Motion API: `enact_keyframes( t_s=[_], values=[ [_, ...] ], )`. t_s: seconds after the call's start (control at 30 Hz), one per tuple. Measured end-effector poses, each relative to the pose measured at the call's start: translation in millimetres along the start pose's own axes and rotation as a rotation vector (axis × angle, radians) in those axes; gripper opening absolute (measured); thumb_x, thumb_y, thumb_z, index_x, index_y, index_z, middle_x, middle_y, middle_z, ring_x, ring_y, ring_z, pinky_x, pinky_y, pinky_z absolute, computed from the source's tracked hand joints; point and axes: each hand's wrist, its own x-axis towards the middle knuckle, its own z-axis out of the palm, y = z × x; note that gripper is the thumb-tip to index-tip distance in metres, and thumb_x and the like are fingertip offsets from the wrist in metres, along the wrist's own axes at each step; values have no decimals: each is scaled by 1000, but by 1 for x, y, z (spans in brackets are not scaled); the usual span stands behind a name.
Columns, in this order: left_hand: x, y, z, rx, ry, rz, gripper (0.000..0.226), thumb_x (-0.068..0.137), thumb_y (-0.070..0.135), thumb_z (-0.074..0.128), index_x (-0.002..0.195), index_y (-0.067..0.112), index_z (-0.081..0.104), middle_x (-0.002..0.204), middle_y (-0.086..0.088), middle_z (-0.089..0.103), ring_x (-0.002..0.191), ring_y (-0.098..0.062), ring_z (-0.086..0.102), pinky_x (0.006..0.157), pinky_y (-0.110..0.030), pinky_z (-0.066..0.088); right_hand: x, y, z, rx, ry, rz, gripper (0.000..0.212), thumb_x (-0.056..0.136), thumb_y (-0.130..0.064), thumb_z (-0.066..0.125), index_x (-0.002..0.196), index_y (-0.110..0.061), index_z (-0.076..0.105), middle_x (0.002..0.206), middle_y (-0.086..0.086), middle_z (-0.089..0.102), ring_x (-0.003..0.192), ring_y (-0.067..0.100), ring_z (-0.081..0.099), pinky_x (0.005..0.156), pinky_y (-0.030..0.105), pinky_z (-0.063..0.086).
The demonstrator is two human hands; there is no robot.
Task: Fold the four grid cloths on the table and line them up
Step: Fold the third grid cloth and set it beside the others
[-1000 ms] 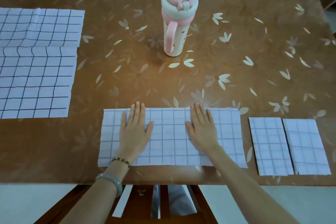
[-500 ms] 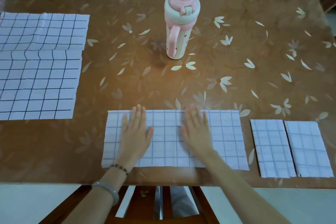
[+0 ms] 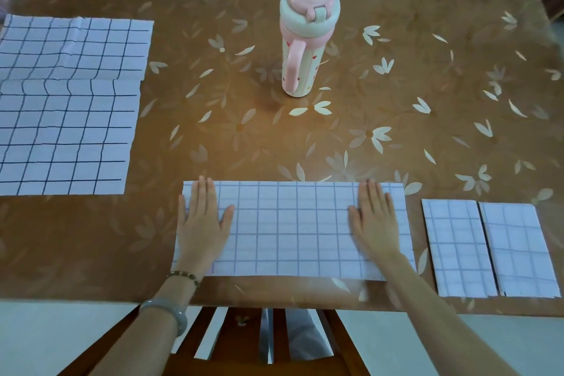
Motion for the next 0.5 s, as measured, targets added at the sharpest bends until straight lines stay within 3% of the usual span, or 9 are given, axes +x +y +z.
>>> enact_keyframes(
  t_s=[0.13,0.23,0.3,0.37,0.43,0.5],
  values=[
    [4,-36,-7,6,-1,-102,81,93,63,3,154,9,0,162,-7,0,149,-17,-5,120,-41,-5,0,24,-11,-18,-7,65,65,97,-42,16,145,0,28,152,19,29,142,31,23,117,46,15],
    [1,-40,-21,-85,-17,-207,85,94,64,18,153,3,6,161,-13,4,149,-25,2,120,-44,7,0,11,-19,16,62,93,59,94,-38,31,136,2,42,139,25,44,130,39,39,109,50,28],
    [-6,-29,-32,-216,1,-271,83,94,58,37,151,2,14,159,-17,14,146,-32,12,117,-48,19,-1,-13,-23,76,115,24,48,90,-32,41,127,-3,49,121,23,53,108,39,50,91,48,43],
    [-14,-15,-43,-366,35,-353,79,91,52,51,147,3,24,153,-18,25,139,-34,21,112,-50,27,-6,-43,-24,163,106,-110,33,85,-24,49,114,-10,58,100,14,53,85,33,52,69,39,47],
    [-18,-6,-48,-452,50,-424,77,87,49,61,142,3,32,145,-18,33,132,-34,28,107,-49,31,-12,-69,-24,235,13,-230,31,80,-14,60,112,-13,61,91,10,49,76,27,51,54,30,42],
    [-19,-1,-48,-444,54,-464,73,82,44,69,135,2,39,136,-18,40,124,-34,34,102,-47,34,-15,-84,-21,246,-86,-301,42,80,-14,64,121,-13,58,93,10,49,80,27,53,51,29,41]
  ],
)
